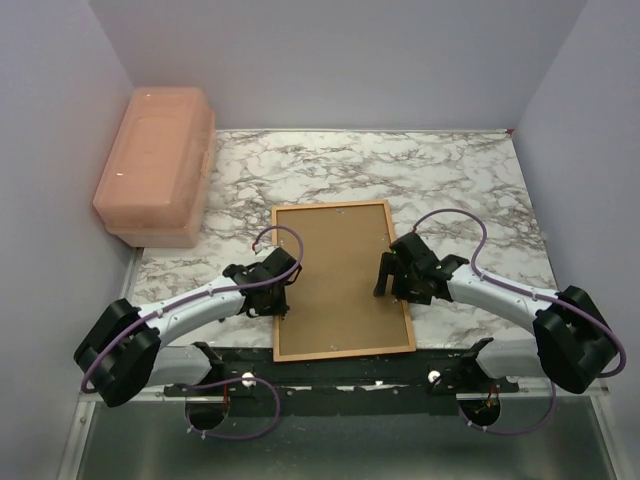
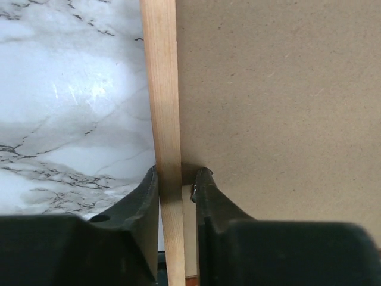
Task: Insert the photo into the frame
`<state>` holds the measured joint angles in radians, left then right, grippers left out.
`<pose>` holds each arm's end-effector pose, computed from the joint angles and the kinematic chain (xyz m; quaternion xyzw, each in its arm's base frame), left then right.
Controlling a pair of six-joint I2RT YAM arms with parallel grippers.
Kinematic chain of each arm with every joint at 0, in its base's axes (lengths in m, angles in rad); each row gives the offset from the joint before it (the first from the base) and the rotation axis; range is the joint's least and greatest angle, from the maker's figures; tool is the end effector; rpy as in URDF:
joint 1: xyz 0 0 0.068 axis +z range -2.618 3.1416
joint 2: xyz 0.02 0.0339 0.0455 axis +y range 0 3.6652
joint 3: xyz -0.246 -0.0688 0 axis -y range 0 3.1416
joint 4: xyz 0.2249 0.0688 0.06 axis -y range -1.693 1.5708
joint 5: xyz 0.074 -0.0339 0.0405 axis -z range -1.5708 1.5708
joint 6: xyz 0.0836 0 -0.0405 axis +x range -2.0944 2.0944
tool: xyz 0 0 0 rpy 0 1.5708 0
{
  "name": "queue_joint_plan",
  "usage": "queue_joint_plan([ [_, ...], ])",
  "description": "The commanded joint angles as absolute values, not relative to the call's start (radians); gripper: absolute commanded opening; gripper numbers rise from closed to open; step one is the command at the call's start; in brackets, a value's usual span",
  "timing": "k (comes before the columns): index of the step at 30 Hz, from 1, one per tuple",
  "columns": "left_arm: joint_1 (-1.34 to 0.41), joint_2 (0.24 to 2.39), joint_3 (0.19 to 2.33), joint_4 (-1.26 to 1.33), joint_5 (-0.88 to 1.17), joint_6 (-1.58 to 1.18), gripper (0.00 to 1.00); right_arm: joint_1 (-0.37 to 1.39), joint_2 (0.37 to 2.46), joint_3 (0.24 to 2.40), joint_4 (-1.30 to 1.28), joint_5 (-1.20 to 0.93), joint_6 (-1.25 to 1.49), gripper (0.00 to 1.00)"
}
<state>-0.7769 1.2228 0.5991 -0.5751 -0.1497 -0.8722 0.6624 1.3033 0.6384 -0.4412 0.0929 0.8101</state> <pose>0.1590 -0.1388 0.1162 -0.0605 0.9782 -0.0855 0.1792 0.1936 0.1412 0.1186 0.0824 0.9686 0.1210 0.2008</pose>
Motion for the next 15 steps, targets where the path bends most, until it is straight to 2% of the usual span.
queue_joint_plan([
  [1,-0.815,1.288,0.586,-0.623,-0.159,-0.871,0.04,0.670,1.314,0.619,-0.430,0.076,0.815,0.92],
  [2,-0.815,1.289,0.586,-0.622,-0.161,-0.870,0.00,0.670,1.313,0.621,-0.433,0.077,0.814,0.92],
  [10,-0.816,1.229,0.599,-0.635,-0.167,-0.855,0.01,0.670,1.301,0.623,-0.441,0.081,0.813,0.92],
  [13,-0.815,1.190,0.597,-0.642,-0.153,-0.860,0.37,0.669,1.297,0.626,-0.448,0.084,0.809,0.92],
  [14,-0.815,1.176,0.594,-0.641,-0.146,-0.864,0.45,0.670,1.296,0.627,-0.451,0.085,0.808,0.92],
  [15,-0.815,1.164,0.586,-0.636,-0.136,-0.865,0.49,0.670,1.296,0.626,-0.452,0.086,0.808,0.92],
])
